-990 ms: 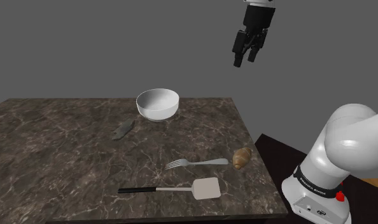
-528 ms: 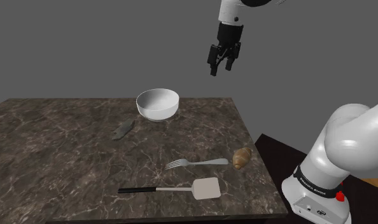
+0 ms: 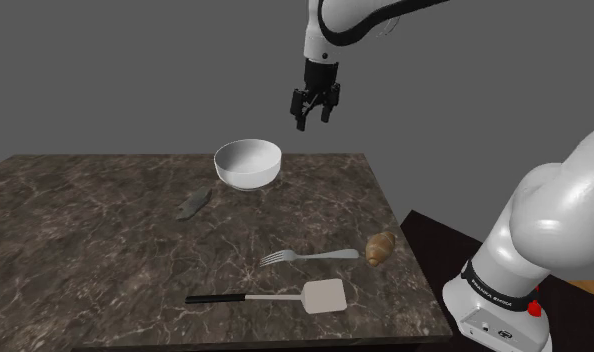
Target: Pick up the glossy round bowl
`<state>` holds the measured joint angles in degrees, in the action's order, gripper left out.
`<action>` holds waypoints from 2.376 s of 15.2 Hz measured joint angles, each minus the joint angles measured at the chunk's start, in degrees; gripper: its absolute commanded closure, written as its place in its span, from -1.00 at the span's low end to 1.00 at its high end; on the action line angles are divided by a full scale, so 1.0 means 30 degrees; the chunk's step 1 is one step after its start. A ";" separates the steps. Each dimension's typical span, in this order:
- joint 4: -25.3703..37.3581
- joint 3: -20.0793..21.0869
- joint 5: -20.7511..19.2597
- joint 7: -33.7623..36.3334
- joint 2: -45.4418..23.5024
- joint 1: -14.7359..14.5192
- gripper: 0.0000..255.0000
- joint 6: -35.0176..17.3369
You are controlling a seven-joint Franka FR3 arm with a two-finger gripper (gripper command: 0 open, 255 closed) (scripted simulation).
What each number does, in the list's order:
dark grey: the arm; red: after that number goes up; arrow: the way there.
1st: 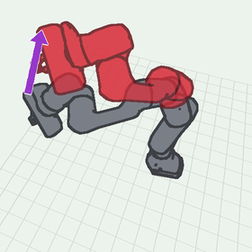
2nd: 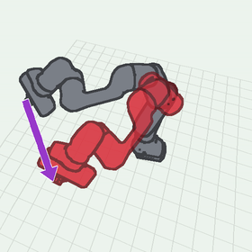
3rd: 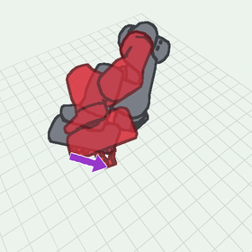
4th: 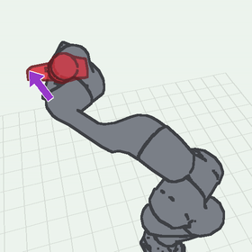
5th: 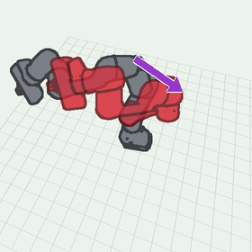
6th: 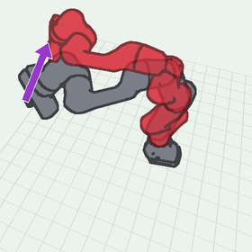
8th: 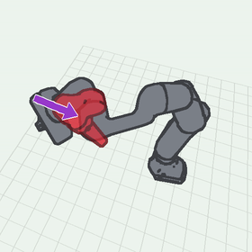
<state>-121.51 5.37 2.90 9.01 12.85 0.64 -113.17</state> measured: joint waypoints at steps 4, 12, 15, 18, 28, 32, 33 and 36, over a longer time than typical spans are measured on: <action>0.1873 0.0188 -0.0305 0.0403 -0.2931 -0.0023 -1.00 -0.1105; 0.5801 0.0299 -0.0968 0.1099 -0.8163 -0.0236 -1.00 -0.2445; 0.5585 0.0306 -0.1027 0.1179 -0.8539 -0.0281 -1.00 -0.3037; 0.5126 0.0291 -0.1058 0.1170 -0.8834 -0.0279 -1.00 -0.3789; 0.5031 0.0279 -0.1093 0.1193 -0.9043 -0.0290 1.00 -0.4124; 0.5174 0.0289 -0.1075 0.1182 -0.8949 -0.0290 1.00 -0.3862; 0.5231 0.0288 -0.1060 0.1167 -0.8831 -0.0279 1.00 -0.3682; 0.5751 0.0301 -0.1045 0.1182 -0.8665 -0.0287 1.00 -0.3000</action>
<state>-104.26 6.27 -0.24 12.55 -13.14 -0.22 -122.17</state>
